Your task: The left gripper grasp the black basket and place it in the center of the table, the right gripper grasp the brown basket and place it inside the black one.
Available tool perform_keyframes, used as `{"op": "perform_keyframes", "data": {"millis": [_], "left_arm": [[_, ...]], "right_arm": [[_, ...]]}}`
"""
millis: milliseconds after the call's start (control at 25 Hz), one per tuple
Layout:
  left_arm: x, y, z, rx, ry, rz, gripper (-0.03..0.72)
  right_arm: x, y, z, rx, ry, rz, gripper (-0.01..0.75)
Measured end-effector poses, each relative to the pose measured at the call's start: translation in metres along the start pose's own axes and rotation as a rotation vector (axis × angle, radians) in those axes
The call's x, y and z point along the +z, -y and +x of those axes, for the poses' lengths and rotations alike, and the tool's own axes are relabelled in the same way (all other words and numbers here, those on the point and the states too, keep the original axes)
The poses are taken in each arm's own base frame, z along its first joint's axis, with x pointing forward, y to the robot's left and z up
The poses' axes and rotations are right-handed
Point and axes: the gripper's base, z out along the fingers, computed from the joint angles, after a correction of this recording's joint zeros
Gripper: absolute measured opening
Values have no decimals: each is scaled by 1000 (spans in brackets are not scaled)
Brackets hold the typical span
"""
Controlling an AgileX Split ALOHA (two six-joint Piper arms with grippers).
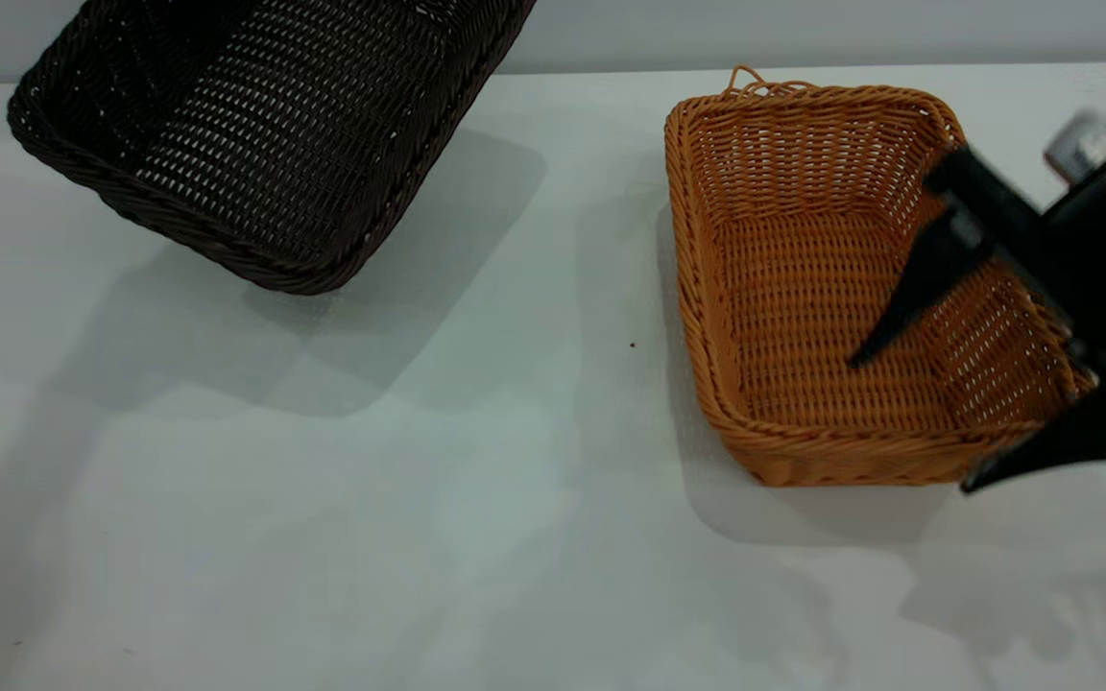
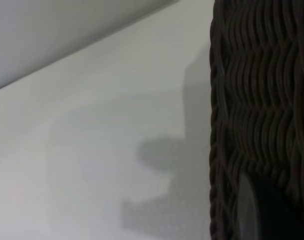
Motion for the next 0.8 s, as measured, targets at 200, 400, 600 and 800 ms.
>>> {"op": "perform_keyframes", "data": {"millis": [200, 400, 600, 800], "left_arm": [[0, 0, 0, 9, 0, 0, 78], [0, 0, 0, 17, 0, 0, 78], [0, 0, 0, 48, 1, 0, 78], [0, 0, 0, 162, 5, -2, 78]], "right_arm": [[23, 4, -20, 46, 32, 51, 565], [31, -5, -39, 27, 101, 51, 462], [27, -10, -58, -20, 186, 40, 142], [3, -5, -90, -110, 215, 3, 67]]}}
